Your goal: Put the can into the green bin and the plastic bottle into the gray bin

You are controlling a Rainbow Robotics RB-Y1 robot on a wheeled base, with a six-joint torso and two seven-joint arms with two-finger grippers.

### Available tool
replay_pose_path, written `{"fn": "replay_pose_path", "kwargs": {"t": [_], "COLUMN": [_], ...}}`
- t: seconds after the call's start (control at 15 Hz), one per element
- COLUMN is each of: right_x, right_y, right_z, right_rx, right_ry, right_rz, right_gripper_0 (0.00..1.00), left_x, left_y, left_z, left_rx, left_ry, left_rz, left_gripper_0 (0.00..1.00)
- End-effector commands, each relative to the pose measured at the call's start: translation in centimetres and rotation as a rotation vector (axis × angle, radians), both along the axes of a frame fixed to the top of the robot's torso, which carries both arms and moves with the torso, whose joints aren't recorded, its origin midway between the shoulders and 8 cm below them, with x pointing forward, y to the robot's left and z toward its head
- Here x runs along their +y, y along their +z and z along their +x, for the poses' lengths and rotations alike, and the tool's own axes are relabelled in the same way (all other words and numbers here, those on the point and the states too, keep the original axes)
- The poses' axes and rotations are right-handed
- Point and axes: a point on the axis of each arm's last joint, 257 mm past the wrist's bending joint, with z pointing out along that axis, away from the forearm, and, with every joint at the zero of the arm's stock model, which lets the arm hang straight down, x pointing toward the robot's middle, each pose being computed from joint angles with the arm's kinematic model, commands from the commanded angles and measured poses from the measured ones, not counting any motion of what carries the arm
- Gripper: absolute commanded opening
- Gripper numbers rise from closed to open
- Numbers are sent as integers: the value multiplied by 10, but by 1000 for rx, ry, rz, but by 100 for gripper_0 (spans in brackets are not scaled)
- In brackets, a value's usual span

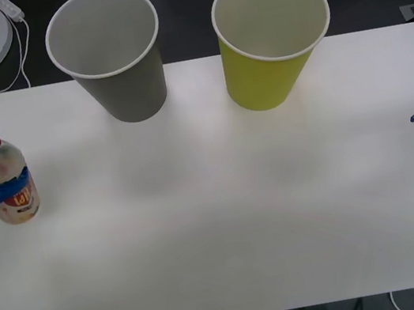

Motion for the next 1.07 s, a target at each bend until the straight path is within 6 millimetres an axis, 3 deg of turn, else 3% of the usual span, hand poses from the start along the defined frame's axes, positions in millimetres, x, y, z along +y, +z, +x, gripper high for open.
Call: {"fn": "replay_pose_path", "kwargs": {"t": [0.07, 0.67, 1.07], "right_x": [0, 0, 0], "right_y": [0, 0, 0], "right_z": [0, 0, 0], "right_rx": [0, 0, 0], "right_ry": [0, 0, 0], "right_rz": [0, 0, 0], "right_gripper_0": [100, 100, 100], "left_x": [3, -7, 0], "left_y": [5, 31, 55], "left_z": [3, 13, 22], "left_rx": [26, 116, 178], "left_ry": [23, 66, 80], "left_rz": [24, 10, 44], "left_gripper_0": [0, 0, 0]}}
